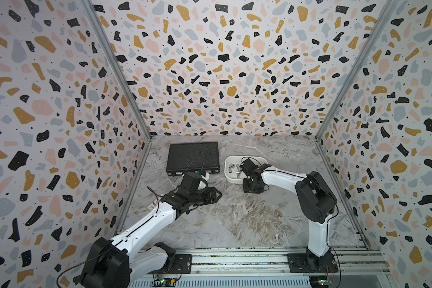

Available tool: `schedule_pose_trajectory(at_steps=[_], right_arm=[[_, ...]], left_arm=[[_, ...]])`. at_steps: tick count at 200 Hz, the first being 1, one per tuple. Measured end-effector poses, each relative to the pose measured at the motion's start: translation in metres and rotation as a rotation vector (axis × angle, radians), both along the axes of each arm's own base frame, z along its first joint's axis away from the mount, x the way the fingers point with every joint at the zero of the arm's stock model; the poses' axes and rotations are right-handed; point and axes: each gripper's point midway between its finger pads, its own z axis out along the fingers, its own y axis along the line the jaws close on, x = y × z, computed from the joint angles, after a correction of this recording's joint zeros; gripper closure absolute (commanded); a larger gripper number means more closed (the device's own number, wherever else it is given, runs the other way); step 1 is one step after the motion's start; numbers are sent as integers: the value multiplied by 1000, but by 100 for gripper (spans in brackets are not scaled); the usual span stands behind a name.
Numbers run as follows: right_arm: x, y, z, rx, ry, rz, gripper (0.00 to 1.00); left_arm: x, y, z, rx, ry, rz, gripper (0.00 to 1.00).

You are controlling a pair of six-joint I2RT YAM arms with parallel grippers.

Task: Put the socket on the desktop into the storage box
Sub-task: Pick up the socket head at the center of the board.

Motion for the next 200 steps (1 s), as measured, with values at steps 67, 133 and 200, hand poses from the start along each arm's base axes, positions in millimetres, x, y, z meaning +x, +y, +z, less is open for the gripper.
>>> schedule_pose_trajectory(at_steps=[67,133,200], right_arm=[[-1,0,1,4,1,-6,80],[-16,-2,33,67,-31,23,80],[-15,-2,87,139,-138,68,80]], left_arm=[[0,0,0,0,0,1,43],[2,2,-1,12,-3,14,43],[1,8,-5,45,13,34,43]])
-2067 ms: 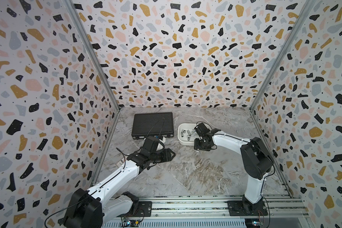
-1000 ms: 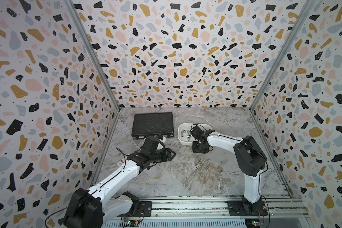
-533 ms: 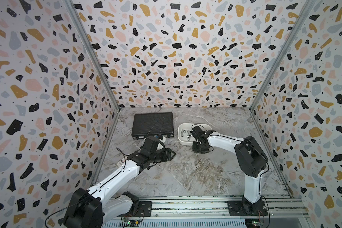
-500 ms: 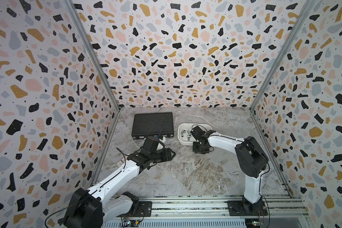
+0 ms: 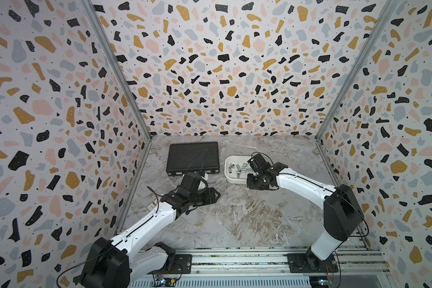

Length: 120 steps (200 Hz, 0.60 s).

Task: Put the socket on the desktop into the storage box
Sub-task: Pick up the socket head at the center of the board, then place the socket head in the storage box.

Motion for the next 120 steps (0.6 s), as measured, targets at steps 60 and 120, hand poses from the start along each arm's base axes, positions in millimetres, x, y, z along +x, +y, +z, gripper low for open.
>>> schedule_pose_trajectory(at_steps=[60,120], right_arm=[[27,-1,31,43,-53,-8,80],[83,-1,38,65,-81,-60,80]], left_arm=[[-1,6,-2,35,14,20,43],[5,11,2,42,6,38,43]])
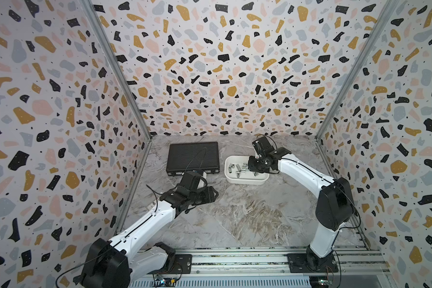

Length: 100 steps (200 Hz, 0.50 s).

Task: Put the socket on the desktop into the storage box
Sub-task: Place the socket head in the storage box.

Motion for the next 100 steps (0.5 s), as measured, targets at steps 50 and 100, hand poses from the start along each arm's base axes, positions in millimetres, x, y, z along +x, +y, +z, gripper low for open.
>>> schedule_pose_trajectory(at_steps=[50,100], right_arm=[[29,-1,-33,-32,57,-21,80],[49,1,-60,-53,97,-31,79]], left_arm=[[2,7,-2,9,14,21,43],[3,12,-3,18,18,29,43]])
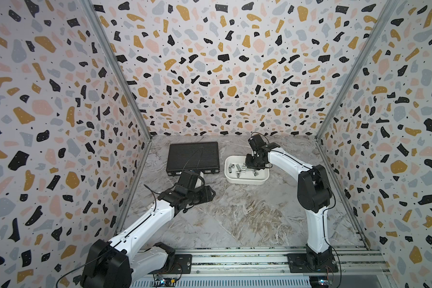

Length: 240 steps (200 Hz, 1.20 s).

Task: Put the socket on the desktop into the storage box
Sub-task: Place the socket head in the storage box.

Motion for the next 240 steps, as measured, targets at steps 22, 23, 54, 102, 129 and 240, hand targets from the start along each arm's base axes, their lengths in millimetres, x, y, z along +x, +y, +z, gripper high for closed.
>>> schedule_pose_trajectory(at_steps=[22,23,54,102,129,240], right_arm=[[7,1,-7,-5,8,-3,79],[7,1,-8,-5,9,-4,79],[11,1,-17,-13,20,-8,77],[13,1,-20,-18,27,-8,58],[14,1,-19,-21,25,-6,50],[-21,-23,55,-27,-130,48,0]], left_arm=[[0,1,-1,3,2,1,43],[0,1,-1,3,2,2,43],[-1,3,-1,6,3,5,43],[1,5,0,5,2,11,43],[1,5,0,5,2,14,43],[26,13,36,76,-90,45,0]])
